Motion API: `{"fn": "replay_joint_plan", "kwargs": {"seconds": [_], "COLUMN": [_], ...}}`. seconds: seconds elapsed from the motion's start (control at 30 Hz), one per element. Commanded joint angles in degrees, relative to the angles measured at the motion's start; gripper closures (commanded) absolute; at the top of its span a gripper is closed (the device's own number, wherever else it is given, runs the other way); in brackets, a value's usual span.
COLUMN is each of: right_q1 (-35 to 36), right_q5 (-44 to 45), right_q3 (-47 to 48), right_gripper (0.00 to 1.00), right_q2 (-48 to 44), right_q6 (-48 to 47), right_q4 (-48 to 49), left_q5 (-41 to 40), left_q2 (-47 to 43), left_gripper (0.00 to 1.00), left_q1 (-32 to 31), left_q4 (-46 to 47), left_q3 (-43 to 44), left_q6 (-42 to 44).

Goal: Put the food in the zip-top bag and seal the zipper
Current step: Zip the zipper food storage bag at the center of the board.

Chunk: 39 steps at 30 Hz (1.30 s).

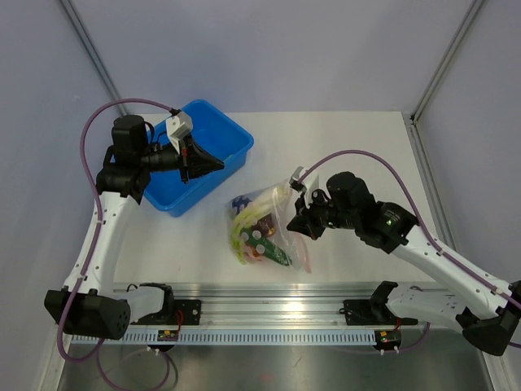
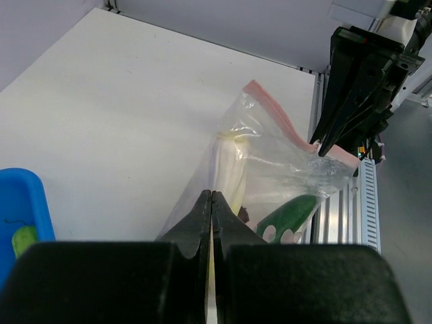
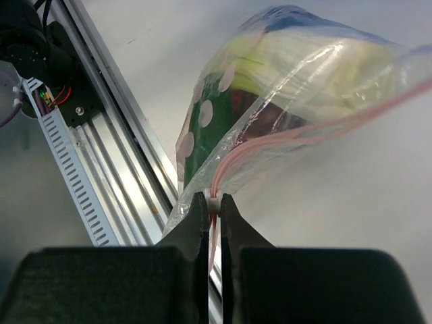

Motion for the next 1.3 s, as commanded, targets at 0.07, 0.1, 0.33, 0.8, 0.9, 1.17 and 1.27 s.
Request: {"fn": "replay_joint_plan", "kwargs": {"seconds": [0.07, 0.1, 0.33, 0.8, 0.9, 1.17, 1.27], "right_q1": [0.2, 0.2, 0.2, 0.2, 0.2, 0.2, 0.2], "right_q5": [0.8, 0.6, -1.5, -10.6, -9.6, -9.7, -10.2], "right_q3": [-2.0, -1.8, 4.4, 30.1, 31.1, 30.0, 30.1], "right_gripper": [1.00, 1.00, 1.00, 1.00, 1.00, 1.00, 1.00], "right_q2": [-3.5, -3.3, 1.7, 13.4, 13.0, 13.0, 13.2], "right_q6": [4.5, 4.4, -1.3, -18.4, -20.1, -20.8, -20.9], "right_q4": [0.1, 0.3, 0.4, -10.3, -11.3, -11.0, -10.8], "left_q5": [2.9, 3.3, 1.6, -0.9, -1.5, 4.1, 6.5], "left_q2": [1.4, 1.7, 4.0, 2.3, 1.5, 1.4, 1.7], "left_gripper": [1.00, 1.00, 0.44, 0.33, 0.32, 0.28, 0.27], "left_q1": [0.1, 0.0, -4.7, -5.3, -4.8, -4.5, -5.0], "left_q4": [3.7, 4.4, 0.5, -10.2, -10.0, -8.8, -2.8], "left_q3": [2.8, 3.3, 7.2, 11.8, 12.0, 10.1, 8.6], "left_q6": [-1.2, -3.0, -1.2, 11.4, 12.6, 13.6, 8.4]}}
